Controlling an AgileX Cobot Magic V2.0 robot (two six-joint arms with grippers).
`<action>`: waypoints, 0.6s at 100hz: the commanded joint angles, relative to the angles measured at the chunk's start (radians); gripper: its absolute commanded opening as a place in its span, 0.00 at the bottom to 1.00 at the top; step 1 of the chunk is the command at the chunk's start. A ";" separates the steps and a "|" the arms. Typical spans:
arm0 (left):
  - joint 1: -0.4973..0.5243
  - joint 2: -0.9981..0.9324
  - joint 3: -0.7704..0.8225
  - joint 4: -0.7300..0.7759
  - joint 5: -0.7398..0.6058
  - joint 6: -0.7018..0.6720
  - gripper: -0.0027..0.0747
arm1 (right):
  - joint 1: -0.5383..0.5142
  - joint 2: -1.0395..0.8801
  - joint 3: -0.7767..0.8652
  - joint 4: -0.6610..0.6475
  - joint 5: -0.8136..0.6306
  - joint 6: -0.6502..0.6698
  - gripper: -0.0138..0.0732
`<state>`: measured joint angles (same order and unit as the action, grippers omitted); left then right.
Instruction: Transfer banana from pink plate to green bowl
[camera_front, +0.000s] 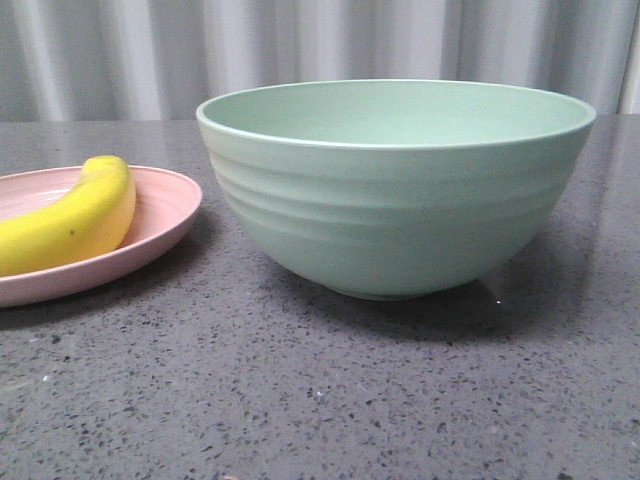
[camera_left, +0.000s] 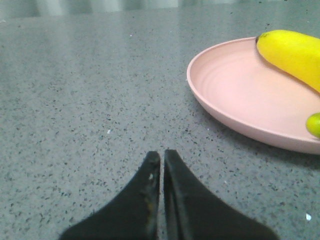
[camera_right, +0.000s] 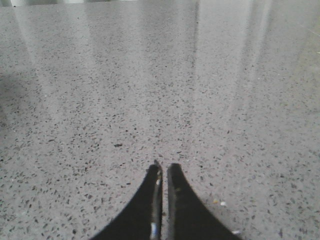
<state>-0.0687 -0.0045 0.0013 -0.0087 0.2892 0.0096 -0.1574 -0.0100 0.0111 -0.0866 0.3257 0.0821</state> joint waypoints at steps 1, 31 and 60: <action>0.001 -0.029 0.009 0.009 -0.132 -0.010 0.01 | -0.007 -0.024 0.020 -0.014 -0.019 -0.004 0.08; 0.001 -0.029 0.009 0.009 -0.171 -0.010 0.01 | -0.007 -0.024 0.020 -0.014 -0.054 -0.004 0.08; 0.003 -0.029 0.009 0.009 -0.173 -0.010 0.01 | -0.007 -0.024 0.020 -0.012 -0.273 -0.004 0.08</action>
<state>-0.0687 -0.0045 0.0013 0.0000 0.2045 0.0096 -0.1574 -0.0100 0.0111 -0.0866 0.2023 0.0821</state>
